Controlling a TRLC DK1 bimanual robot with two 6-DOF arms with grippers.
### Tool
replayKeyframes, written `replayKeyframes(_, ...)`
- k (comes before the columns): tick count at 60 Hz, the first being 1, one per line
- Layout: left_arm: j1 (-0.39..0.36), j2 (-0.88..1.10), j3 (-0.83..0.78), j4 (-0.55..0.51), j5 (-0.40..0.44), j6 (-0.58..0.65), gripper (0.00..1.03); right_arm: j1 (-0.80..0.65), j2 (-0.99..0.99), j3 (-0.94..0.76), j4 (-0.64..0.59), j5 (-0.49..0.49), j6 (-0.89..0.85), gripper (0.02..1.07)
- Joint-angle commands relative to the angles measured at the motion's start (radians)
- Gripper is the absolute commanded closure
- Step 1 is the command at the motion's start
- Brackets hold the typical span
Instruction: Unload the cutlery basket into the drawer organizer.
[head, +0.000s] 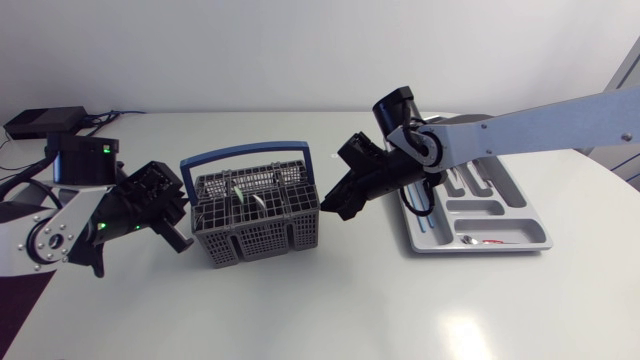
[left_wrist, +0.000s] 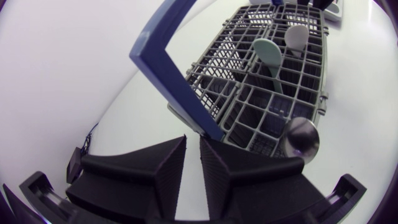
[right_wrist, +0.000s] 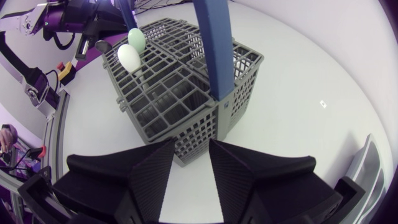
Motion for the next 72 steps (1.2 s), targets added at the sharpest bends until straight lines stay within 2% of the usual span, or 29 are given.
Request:
replayKeyframes(1,-0.054,0.084,0.074,0.034,0.052,-0.024,0.83,0.007,-0.022,-0.023,0.012,-0.022,0.014,0.62)
replayKeyframes(23,-0.163,0.280,0.233,0.062,0.054,-0.064,0.83,-0.034,-0.080,-0.087,0.012,-0.027,-0.004,0.62)
replayKeyframes(31,-0.210,0.299,0.243,0.062,0.052,-0.075,0.83,-0.071,-0.100,-0.110,0.014,-0.027,-0.015,0.62)
replayKeyframes(39,-0.217,0.286,0.233,0.060,0.052,-0.075,0.83,-0.101,-0.115,-0.112,0.012,-0.027,-0.024,0.62)
replayKeyframes(48,-0.178,0.182,0.215,0.022,0.058,-0.070,0.83,-0.129,-0.172,-0.101,0.009,-0.027,-0.011,0.62)
replayKeyframes(62,-0.088,-0.105,0.174,-0.136,0.129,-0.066,0.83,-0.137,-0.215,-0.113,0.011,-0.021,-0.006,0.60)
replayKeyframes(66,-0.065,-0.138,0.164,-0.164,0.131,-0.060,0.83,-0.137,-0.193,-0.115,0.014,-0.017,-0.011,0.60)
replayKeyframes(72,-0.006,-0.105,0.149,-0.144,0.135,-0.035,0.83,-0.137,-0.158,-0.107,0.023,-0.017,-0.011,0.60)
